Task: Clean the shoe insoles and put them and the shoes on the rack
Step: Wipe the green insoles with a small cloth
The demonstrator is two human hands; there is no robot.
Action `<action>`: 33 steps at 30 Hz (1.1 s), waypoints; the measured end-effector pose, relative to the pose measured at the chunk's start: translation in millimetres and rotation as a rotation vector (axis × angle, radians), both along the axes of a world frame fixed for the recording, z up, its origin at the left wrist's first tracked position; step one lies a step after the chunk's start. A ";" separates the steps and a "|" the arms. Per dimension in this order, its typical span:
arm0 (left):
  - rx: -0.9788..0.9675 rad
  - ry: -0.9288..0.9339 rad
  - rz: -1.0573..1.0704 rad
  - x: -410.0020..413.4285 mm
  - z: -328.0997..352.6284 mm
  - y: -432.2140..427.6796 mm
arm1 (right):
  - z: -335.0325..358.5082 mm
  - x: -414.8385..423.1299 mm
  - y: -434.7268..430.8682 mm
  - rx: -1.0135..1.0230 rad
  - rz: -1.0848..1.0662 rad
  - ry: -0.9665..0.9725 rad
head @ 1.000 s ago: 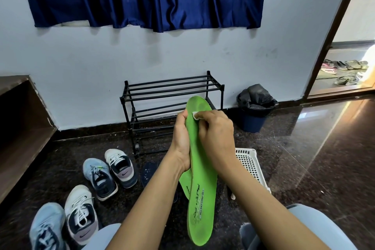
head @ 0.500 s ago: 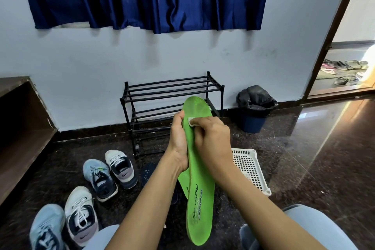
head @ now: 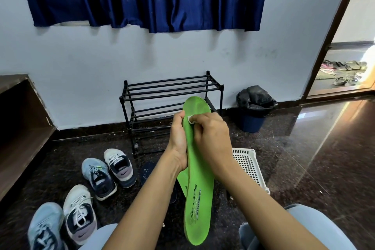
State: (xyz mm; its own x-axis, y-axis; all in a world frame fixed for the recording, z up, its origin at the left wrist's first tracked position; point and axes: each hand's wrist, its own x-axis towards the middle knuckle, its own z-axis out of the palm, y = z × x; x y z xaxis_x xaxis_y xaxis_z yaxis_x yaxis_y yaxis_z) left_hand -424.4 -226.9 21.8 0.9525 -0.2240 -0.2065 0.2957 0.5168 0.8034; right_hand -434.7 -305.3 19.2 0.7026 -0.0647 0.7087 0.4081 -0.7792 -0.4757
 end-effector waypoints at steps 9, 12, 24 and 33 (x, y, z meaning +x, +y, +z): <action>0.016 -0.007 -0.016 -0.6 2.3 2.6 | -0.7 -7.1 3.0 0.051 0.017 0.033; 0.022 -0.014 -0.026 -1.6 1.6 0.7 | 3.9 -1.1 0.5 0.054 0.015 0.007; 0.019 -0.013 -0.048 -4.0 3.6 0.2 | 5.0 -3.4 0.8 0.095 0.017 0.015; 0.021 -0.006 -0.034 -3.0 3.2 2.5 | 1.3 -12.7 4.7 0.134 0.048 -0.001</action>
State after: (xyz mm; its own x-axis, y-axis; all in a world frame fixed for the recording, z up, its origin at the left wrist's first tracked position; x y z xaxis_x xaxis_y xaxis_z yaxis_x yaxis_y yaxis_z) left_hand -427.3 -224.4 25.0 0.9457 -0.2520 -0.2054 0.3077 0.4900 0.8156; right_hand -447.4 -300.7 20.4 0.7065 -0.1255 0.6965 0.4436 -0.6882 -0.5741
